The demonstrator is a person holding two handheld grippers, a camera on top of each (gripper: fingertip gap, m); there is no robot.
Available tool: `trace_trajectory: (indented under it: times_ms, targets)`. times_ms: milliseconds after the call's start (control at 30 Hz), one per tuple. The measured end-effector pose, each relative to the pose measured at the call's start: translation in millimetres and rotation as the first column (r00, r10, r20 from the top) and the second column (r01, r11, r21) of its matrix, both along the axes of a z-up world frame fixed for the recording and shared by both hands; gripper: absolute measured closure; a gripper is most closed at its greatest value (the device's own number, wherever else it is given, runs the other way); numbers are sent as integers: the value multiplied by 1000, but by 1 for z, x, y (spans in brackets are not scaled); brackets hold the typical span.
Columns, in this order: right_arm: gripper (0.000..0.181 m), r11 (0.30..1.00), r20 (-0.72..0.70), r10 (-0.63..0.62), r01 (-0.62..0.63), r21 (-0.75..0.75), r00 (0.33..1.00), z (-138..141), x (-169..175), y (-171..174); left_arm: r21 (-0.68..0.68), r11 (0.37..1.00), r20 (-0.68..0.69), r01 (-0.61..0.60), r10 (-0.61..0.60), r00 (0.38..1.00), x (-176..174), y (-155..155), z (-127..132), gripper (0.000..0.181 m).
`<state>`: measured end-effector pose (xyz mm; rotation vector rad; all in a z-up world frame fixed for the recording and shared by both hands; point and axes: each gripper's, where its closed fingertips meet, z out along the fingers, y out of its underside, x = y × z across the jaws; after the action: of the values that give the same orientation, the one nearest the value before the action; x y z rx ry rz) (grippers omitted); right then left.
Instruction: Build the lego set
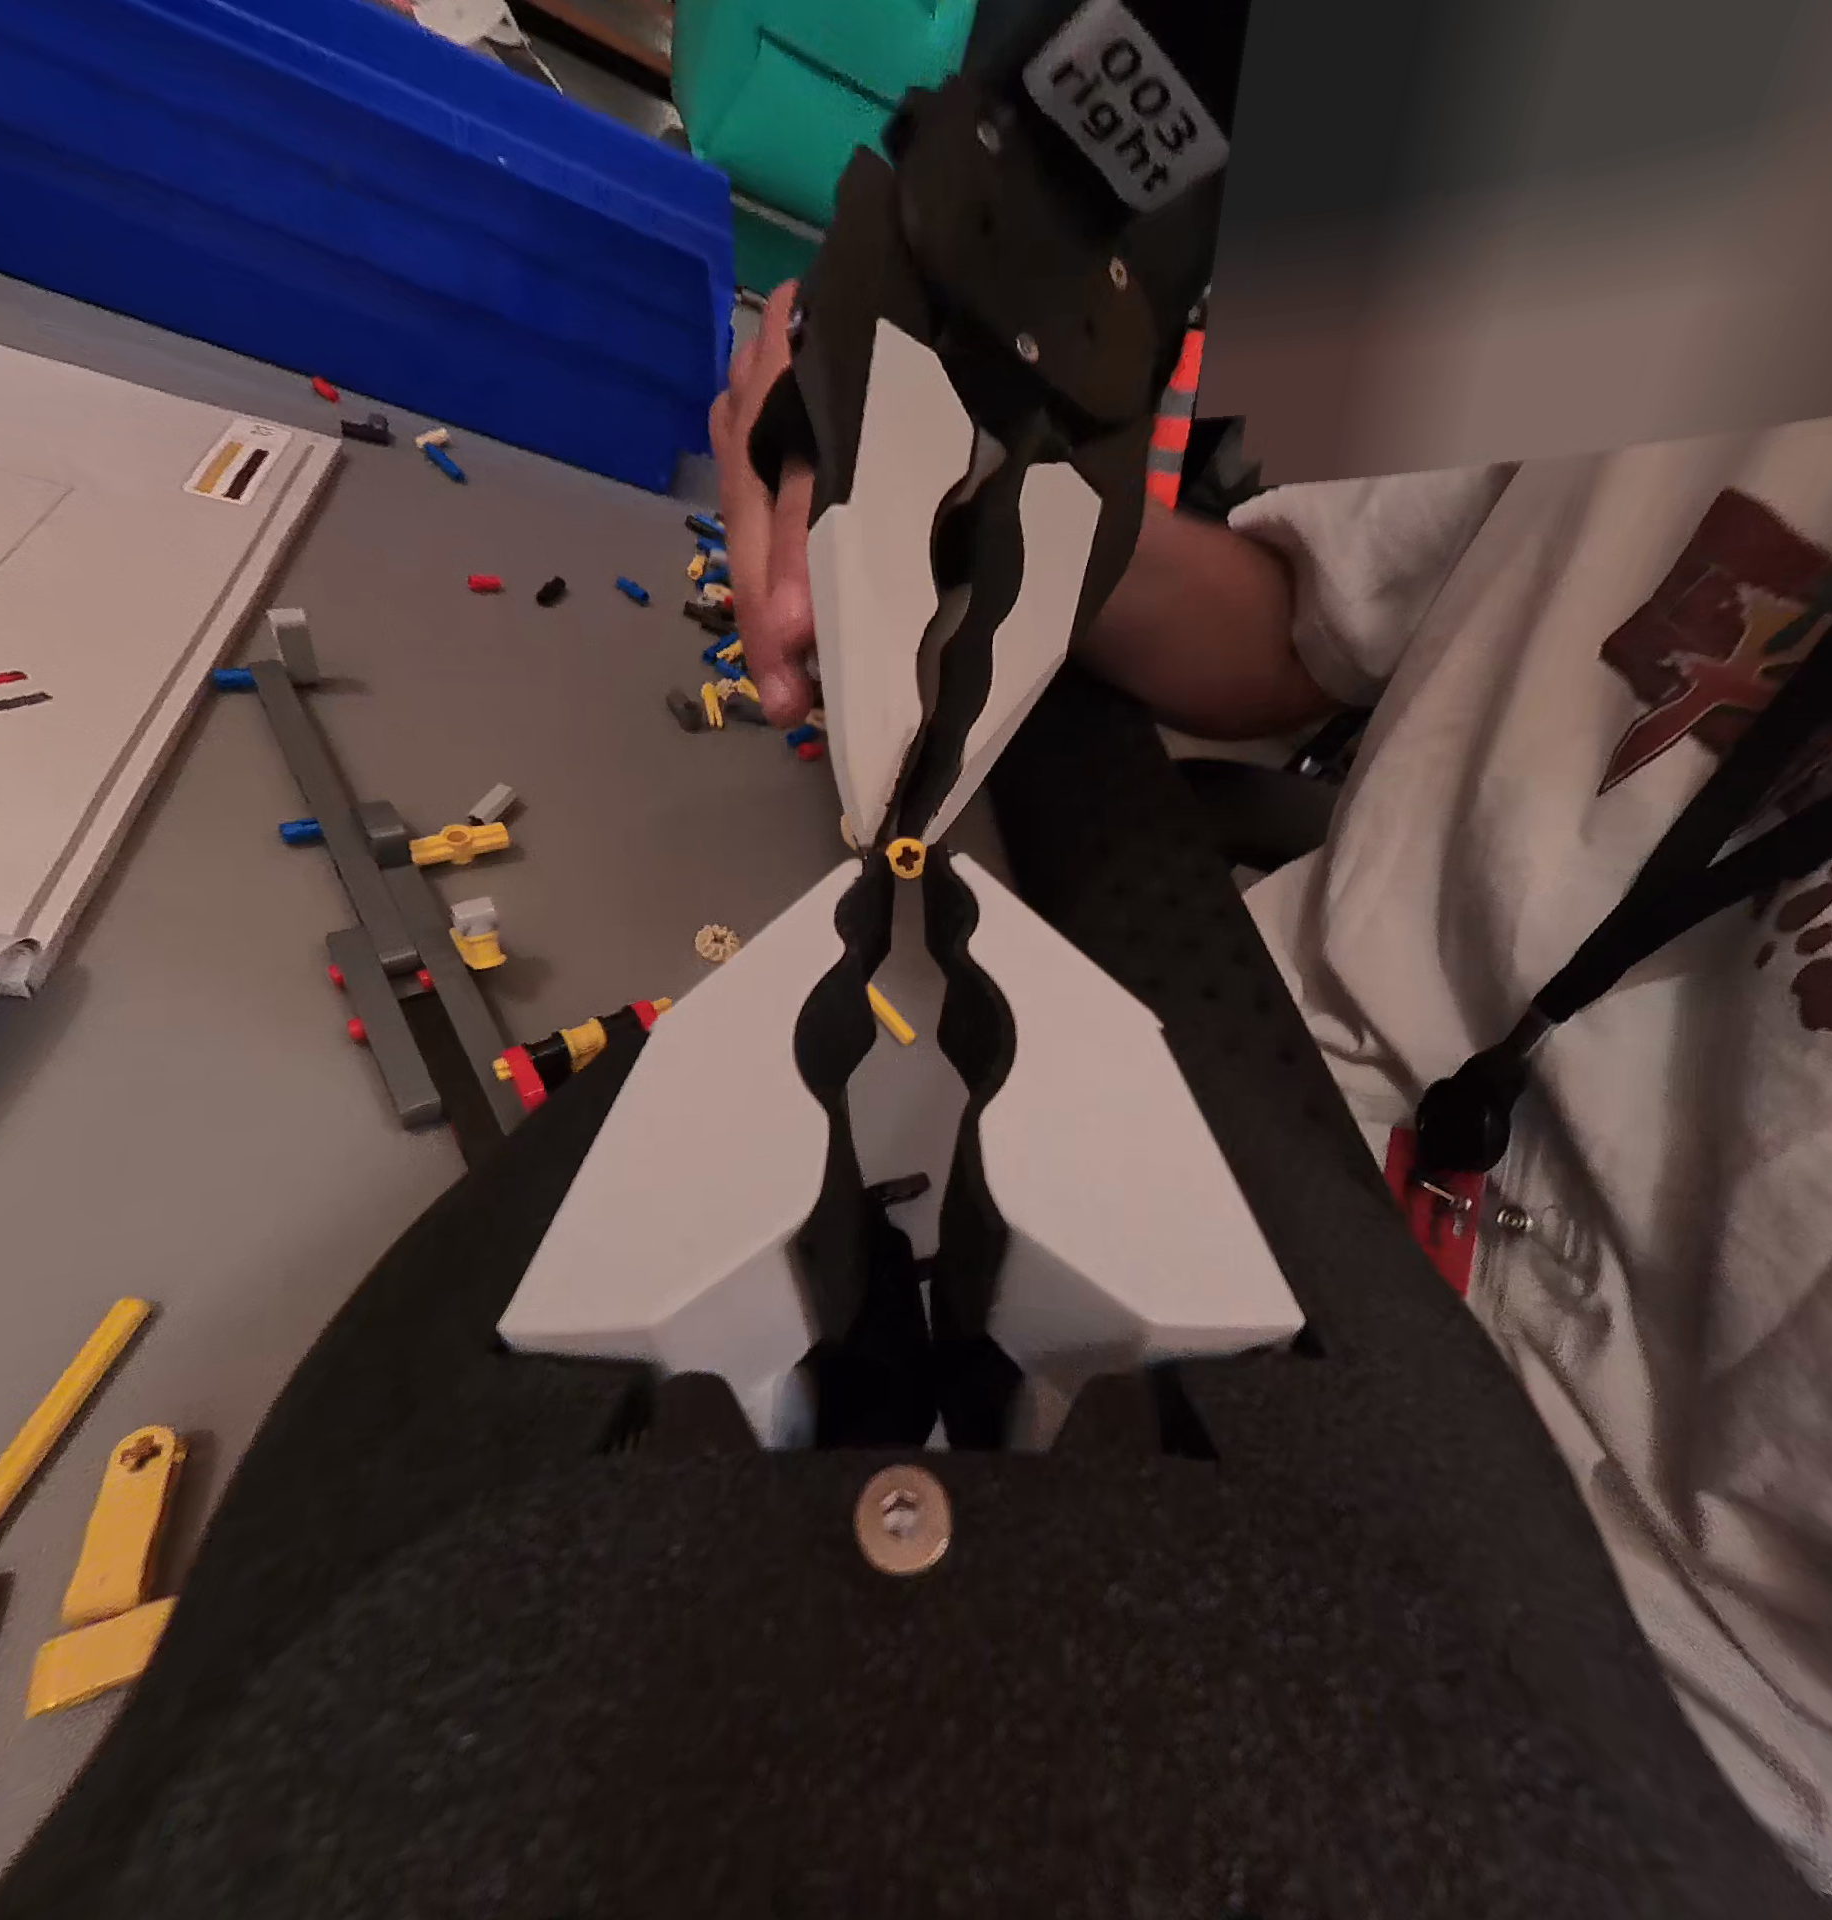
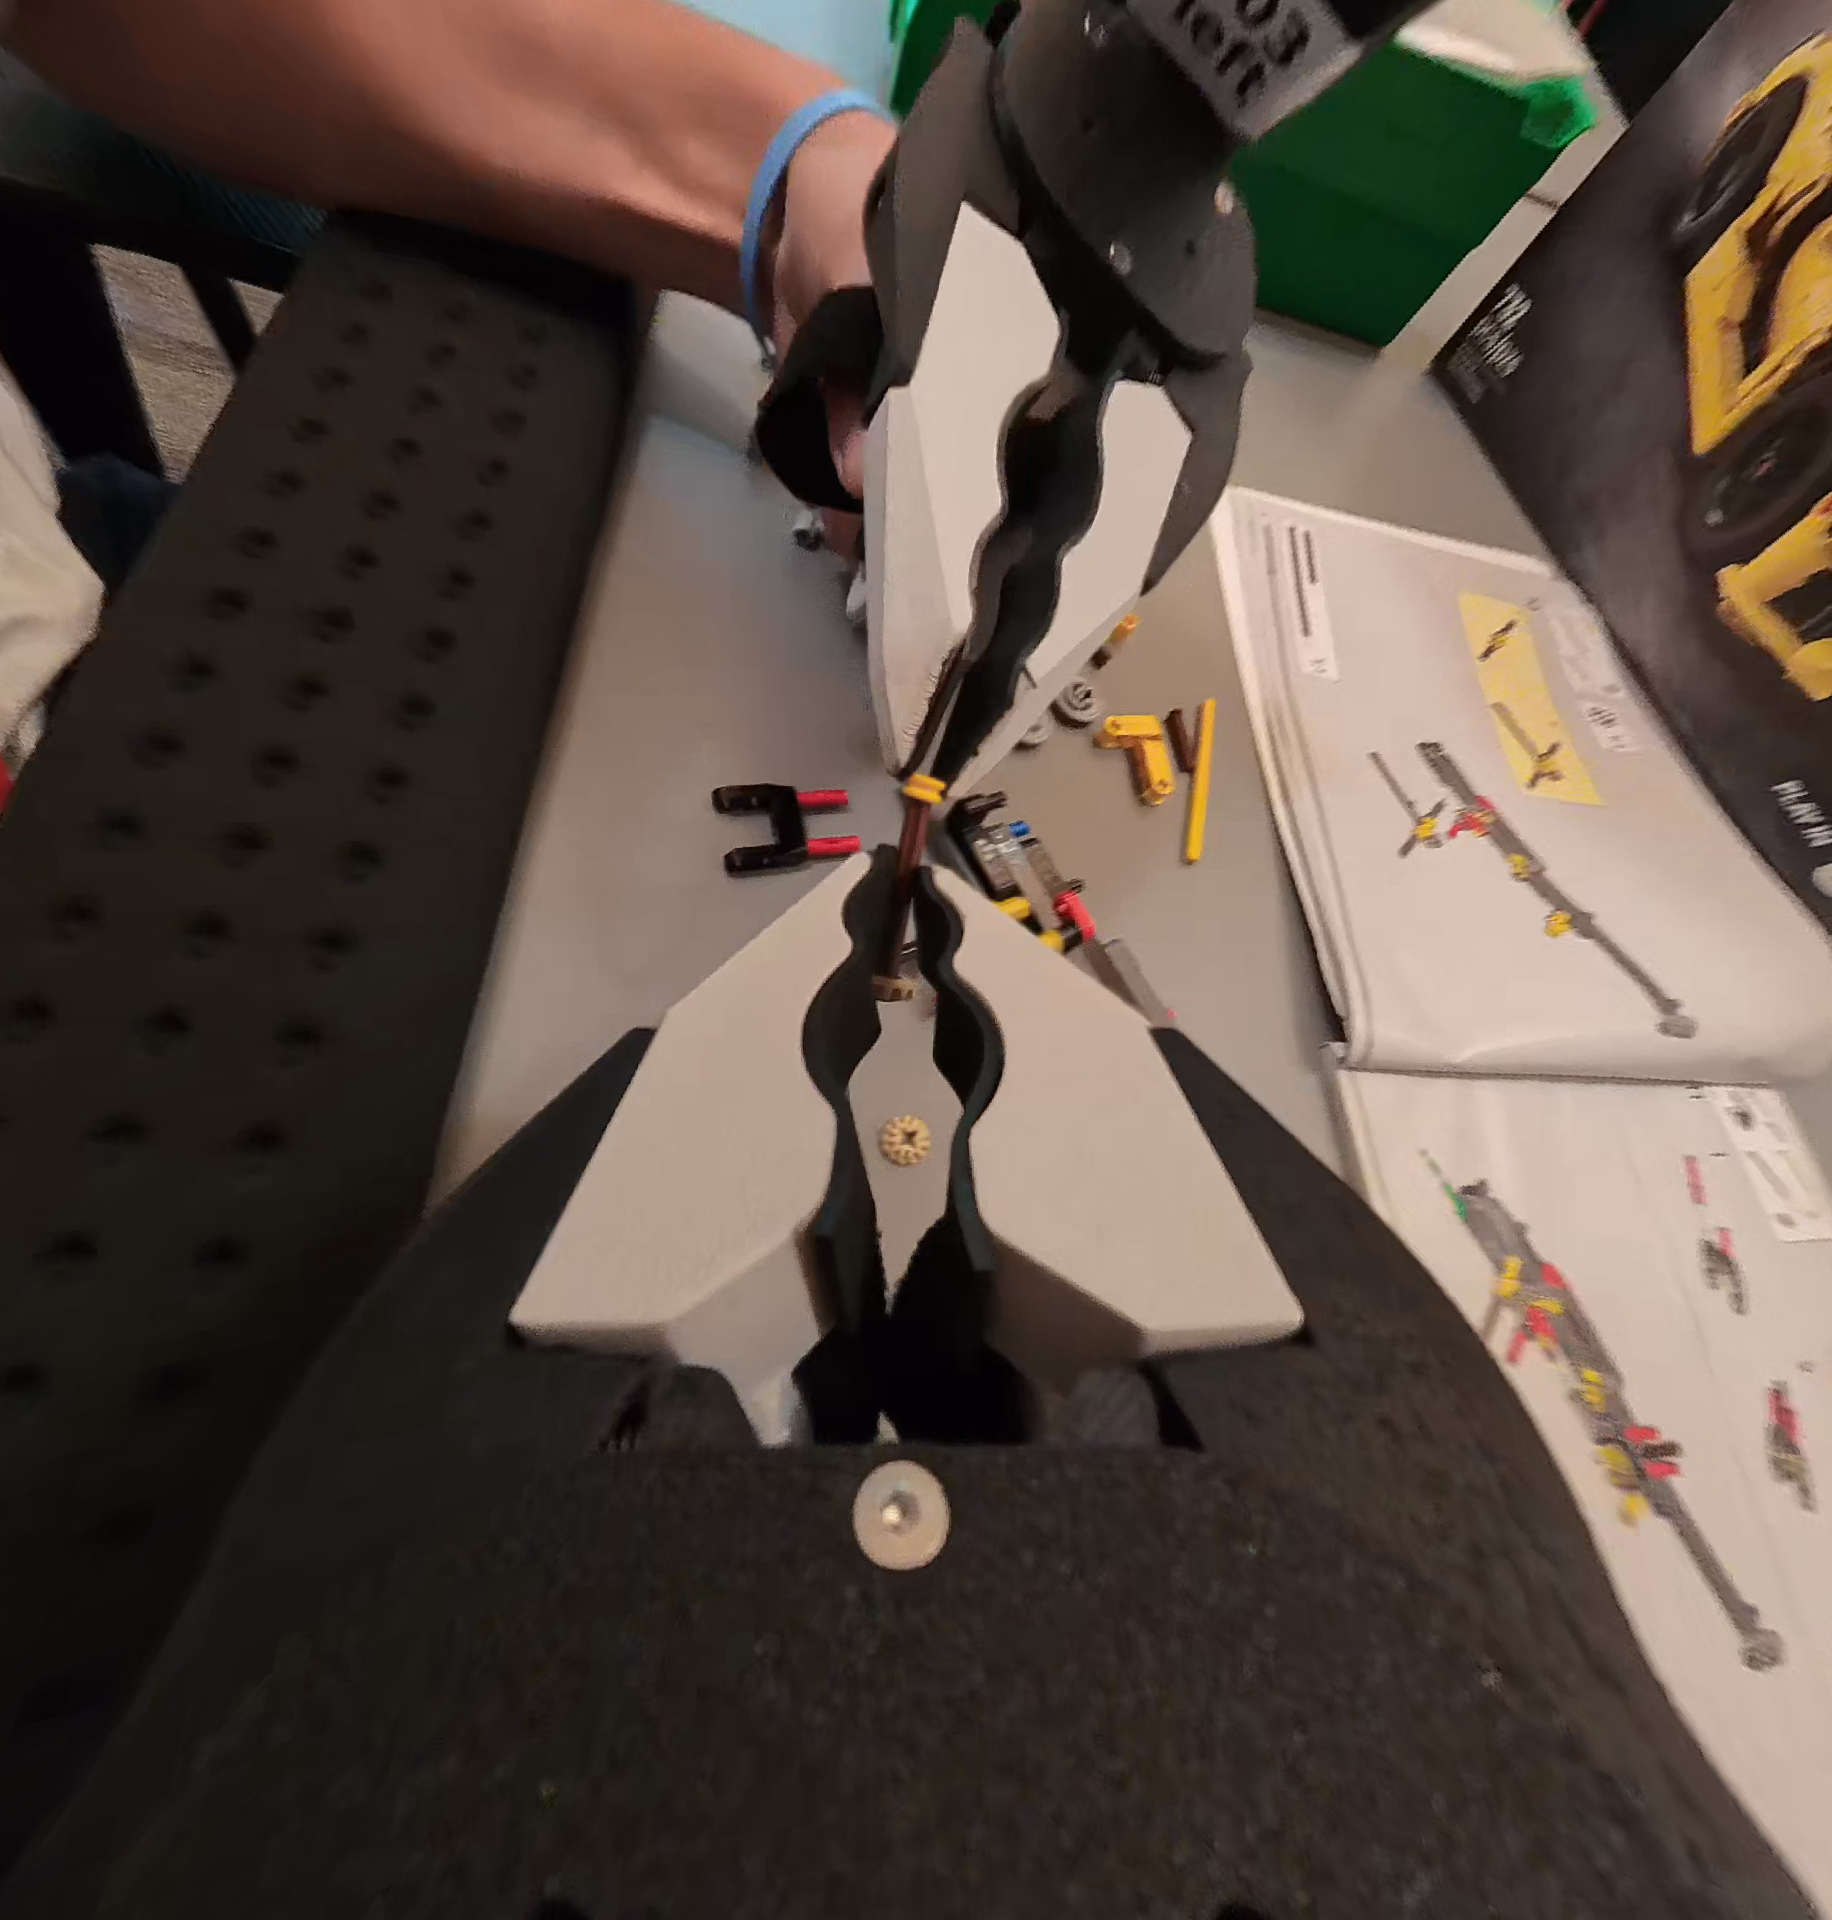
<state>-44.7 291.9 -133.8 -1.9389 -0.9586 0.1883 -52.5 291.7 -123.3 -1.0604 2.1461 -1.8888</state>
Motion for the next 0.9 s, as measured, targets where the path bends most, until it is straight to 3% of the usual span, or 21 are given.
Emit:
trace_trajectory:
  times_ms: [400, 667, 900]
  targets:
    - [179, 995, -208, -3, -17, -94, 978, -7, -1, -3, 120, 992, 62, -28, 21, 998, 2, -2, -7, 176]
    - [179, 995, -361, 37, -70, -78, 932, 4, -10, -3, 54, 998, 119, -20, 14, 993, 1, -8, 8, 177]
    - [179, 993, -334, 33, -70, -100, 942, -4, -11, -3, 158, 987, 123, -31, 12, 992, -1, -8, 0, 177]
